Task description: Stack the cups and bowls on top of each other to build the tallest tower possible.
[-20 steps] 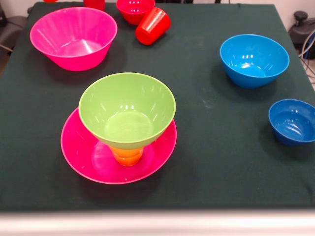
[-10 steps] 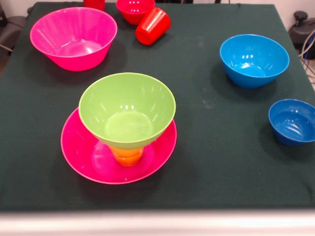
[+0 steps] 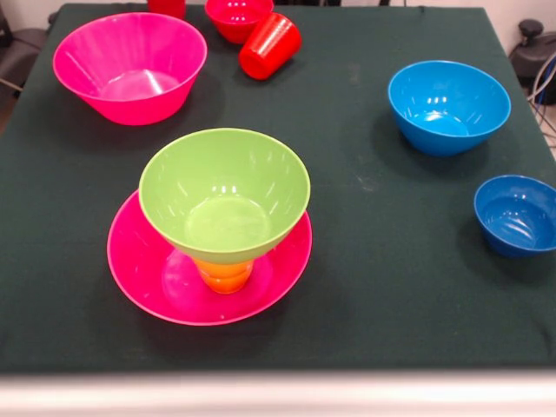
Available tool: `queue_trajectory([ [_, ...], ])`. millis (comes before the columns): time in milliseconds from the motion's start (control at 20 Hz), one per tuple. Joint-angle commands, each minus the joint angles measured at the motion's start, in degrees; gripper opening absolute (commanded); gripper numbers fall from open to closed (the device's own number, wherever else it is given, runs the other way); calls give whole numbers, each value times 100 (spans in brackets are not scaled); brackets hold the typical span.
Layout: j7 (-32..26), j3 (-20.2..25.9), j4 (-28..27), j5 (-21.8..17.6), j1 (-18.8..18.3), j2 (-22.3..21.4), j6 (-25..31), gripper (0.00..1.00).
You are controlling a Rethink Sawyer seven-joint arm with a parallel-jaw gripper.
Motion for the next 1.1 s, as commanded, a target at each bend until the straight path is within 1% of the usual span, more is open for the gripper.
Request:
queue_trajectory([
  [50, -339, 250, -66, 201, 440, 38, 106, 0],
  [250, -325, 272, -166, 275, 542, 95, -23, 0],
  [500, -284, 325, -388, 441, 727, 56, 97, 0],
  [650, -146, 295, -689, 525, 953, 146, 158, 0],
  [700, -125, 302, -741, 540, 984, 188, 71, 0],
  [850, -14, 240, -893, 603, 1159, 244, 109, 0],
  [1100, -18, 142, -1167, 640, 1398, 383, 148, 0],
])
